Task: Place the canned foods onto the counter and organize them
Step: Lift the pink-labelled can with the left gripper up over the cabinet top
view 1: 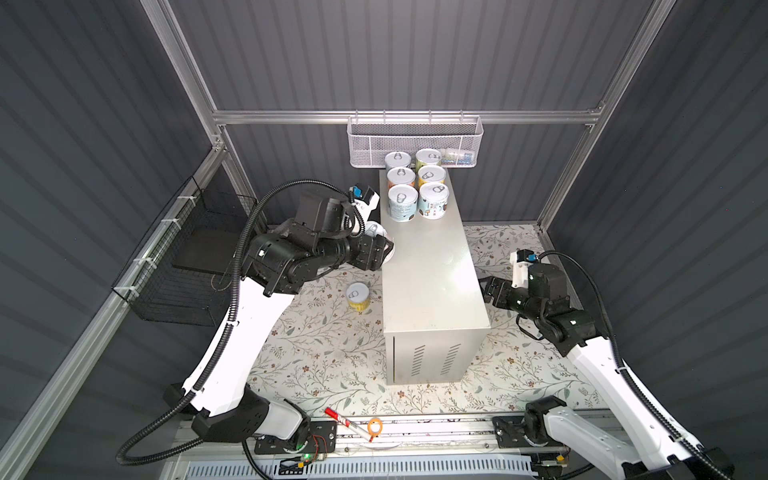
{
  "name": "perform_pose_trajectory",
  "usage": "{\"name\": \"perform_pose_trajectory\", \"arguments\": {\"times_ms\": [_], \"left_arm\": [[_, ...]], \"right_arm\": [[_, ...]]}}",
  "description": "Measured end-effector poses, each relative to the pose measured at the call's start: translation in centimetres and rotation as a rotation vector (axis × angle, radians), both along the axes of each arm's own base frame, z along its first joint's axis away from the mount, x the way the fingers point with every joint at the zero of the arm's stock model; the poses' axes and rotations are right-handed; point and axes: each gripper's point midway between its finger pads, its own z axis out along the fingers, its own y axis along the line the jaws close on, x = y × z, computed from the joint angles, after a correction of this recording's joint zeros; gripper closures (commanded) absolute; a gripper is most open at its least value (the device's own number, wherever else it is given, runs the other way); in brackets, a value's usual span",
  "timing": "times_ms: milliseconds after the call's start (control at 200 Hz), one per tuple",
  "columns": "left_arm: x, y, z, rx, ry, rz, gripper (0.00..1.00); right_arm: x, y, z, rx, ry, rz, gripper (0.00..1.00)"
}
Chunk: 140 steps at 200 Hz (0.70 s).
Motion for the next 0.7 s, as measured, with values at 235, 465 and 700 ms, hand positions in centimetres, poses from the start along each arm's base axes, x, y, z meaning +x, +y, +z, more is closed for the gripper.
{"name": "perform_pose_trajectory", "arguments": {"times_ms": [235,465,700], "left_arm": [[1.2,-1.8,-0.2,0.053,-0.005,-0.01,1.0],[1.6,-5.8,-0.9,0.119,-0.015,-0.075,1.0],[2.9,-6.4,-2.3,0.191,-0.002,-0.047,1.0]], "right_arm": [[-0.2,-0.1,0.5,0.003,-0.016,-0.001,0.12],[-0.3,-0.4,0.3,-0.018,-0.013,-0.007,0.12],[-0.4,-0.6,0.2,-0.028,-0.011,-0.007,0.11]]}}
